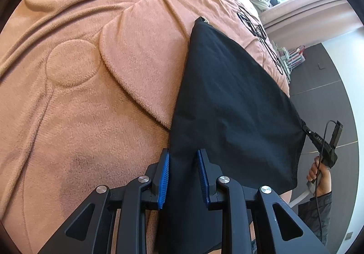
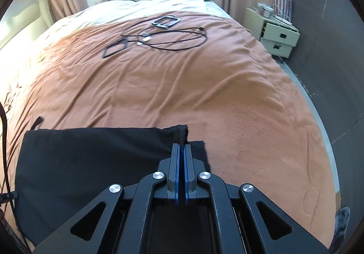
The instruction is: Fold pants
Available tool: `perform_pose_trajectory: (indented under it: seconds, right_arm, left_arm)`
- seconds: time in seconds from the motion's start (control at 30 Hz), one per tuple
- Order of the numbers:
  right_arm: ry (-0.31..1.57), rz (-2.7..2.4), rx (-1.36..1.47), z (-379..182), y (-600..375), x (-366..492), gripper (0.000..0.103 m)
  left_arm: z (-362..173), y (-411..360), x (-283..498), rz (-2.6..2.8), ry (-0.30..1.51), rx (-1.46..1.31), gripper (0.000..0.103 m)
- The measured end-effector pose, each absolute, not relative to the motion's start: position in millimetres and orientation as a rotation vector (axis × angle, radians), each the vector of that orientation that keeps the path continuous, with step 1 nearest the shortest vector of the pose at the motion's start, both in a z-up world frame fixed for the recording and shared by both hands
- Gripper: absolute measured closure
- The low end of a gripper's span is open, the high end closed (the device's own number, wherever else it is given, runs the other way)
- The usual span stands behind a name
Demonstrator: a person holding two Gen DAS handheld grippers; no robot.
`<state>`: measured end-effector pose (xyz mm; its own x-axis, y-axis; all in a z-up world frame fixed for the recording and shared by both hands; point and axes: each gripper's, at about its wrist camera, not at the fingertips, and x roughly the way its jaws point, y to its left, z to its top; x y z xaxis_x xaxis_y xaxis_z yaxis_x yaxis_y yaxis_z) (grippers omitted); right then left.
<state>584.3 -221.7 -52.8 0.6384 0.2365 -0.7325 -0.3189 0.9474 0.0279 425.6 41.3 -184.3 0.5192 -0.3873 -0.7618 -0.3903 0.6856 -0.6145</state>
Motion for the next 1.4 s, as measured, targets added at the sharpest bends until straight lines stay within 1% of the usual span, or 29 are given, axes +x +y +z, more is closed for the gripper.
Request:
perform_pose_trajectory:
  seconds: [0.27, 0.5, 0.67, 0.8, 1.0, 1.13, 1.2, 1.37, 1.4]
  right_arm:
    - [0.82, 0.295, -0.15, -54, -213, 607, 0.103]
    - [0.846, 0.281, -0.177, -71, -212, 624, 0.103]
    - [0.875, 0.256, -0.186, -85, -214, 633, 0.103]
    - [0.887, 0.242, -0.159, -94, -217, 638, 0.103]
    - [0.87, 0.252, -0.147, -91, -222, 631, 0.103]
    - [0.865, 0.263, -0.086, -85, -233, 625, 0.103]
    - [0.87, 0.264, -0.044, -80, -240, 620, 0.101]
    - [0.84, 0.265, 0.042, -64, -268, 587, 0.1]
    - [0.842, 0.271, 0.06, -64, -274, 578, 0.099]
  left_arm:
    - [-184, 38, 428, 0.009, 1.075, -0.846, 0.078]
    - [-187, 36, 433, 0.002, 1.088, -0.854, 0.078]
    - [-193, 41, 433, -0.009, 1.087, -0.897, 0.078]
    - [-203, 42, 430, -0.012, 1.088, -0.987, 0.078]
    - [-197, 41, 422, -0.017, 1.102, -0.983, 0.078]
    - [-196, 33, 417, -0.021, 1.118, -0.944, 0.078]
    - [-198, 32, 416, -0.021, 1.114, -0.944, 0.078]
    - [-197, 33, 419, -0.021, 1.113, -0.939, 0.078]
    - [-197, 33, 419, -0.024, 1.114, -0.936, 0.078]
